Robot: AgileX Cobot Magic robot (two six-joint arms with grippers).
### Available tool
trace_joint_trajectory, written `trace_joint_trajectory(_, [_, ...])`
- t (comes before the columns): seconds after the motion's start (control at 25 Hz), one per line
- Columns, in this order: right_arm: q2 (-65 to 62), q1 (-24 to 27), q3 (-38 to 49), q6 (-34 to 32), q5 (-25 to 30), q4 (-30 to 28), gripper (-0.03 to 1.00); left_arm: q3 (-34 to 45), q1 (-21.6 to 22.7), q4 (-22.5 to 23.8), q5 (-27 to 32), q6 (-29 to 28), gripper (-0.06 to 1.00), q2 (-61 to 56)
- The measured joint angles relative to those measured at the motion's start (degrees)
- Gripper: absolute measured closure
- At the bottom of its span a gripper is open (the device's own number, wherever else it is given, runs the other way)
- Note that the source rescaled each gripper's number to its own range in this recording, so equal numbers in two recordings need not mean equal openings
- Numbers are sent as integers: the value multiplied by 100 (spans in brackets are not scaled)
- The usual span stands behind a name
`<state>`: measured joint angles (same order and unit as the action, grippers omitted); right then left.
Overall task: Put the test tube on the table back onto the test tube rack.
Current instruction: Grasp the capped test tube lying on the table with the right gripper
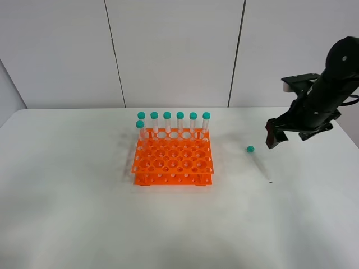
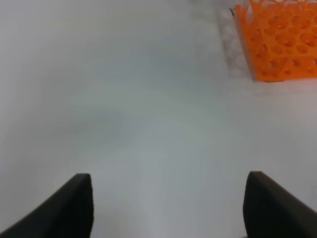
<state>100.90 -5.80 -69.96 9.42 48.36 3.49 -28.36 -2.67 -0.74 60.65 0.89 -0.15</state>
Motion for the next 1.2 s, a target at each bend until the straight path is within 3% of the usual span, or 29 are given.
trace_joint_trajectory(0.28, [651,-185,-12,-163,-554,73,5,0,0,0,0,0,-3,0])
trace_joint_trajectory(1.2, [1621,-185,-50,-236,-1155,-124,5,0,0,0,0,0,-3,0])
